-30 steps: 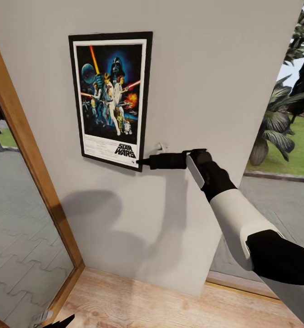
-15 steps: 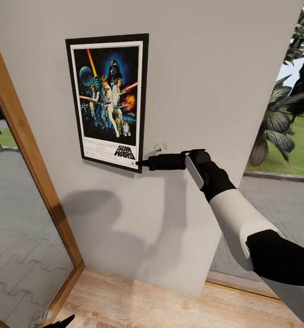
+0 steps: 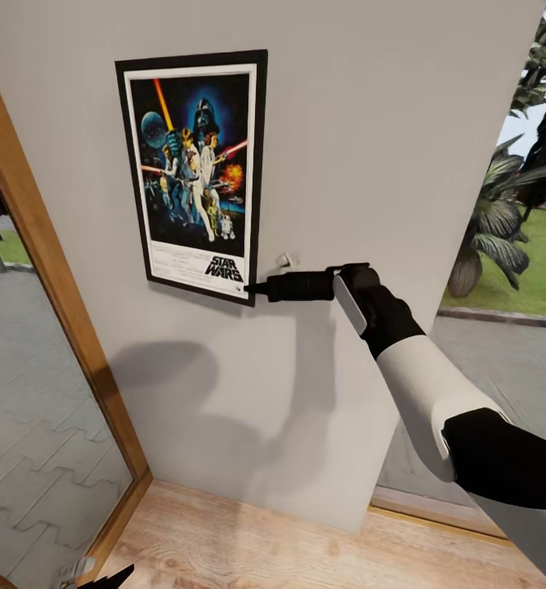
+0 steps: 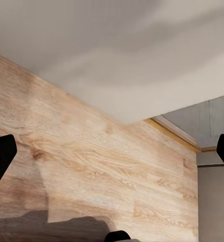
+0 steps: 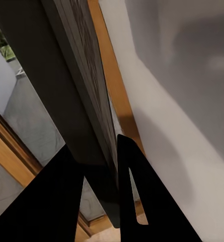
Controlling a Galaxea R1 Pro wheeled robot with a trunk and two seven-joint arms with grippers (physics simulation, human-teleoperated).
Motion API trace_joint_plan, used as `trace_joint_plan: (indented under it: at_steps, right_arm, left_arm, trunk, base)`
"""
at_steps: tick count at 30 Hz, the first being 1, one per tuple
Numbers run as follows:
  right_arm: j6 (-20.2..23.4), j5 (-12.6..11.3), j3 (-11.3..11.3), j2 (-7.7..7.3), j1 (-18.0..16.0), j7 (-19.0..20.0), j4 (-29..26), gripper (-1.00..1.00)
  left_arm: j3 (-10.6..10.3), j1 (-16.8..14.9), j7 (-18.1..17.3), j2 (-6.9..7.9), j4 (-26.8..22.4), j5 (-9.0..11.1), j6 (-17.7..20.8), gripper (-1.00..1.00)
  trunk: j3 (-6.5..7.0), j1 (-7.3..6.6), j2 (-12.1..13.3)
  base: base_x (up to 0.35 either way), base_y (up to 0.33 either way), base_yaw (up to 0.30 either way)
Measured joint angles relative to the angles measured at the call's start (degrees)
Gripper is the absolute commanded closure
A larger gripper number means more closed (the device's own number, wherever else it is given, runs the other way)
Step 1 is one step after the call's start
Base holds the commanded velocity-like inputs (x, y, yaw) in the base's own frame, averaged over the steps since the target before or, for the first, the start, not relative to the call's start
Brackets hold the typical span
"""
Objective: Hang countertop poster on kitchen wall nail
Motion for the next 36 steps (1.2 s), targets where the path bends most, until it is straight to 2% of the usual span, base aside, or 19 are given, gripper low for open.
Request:
trace_joint_plan:
  at_steps: [36]
  right_arm:
    - [-0.26,0.11,0.09,0.09,-0.77,-0.41,0.43,1.0]
  left_arm:
    - [0.0,-0.03,0.0,0.03,0.0,0.0,0.08,-1.0]
  trunk:
    - [0.0,0.0,0.0]
  base:
    - [0.015,0.0,0.0]
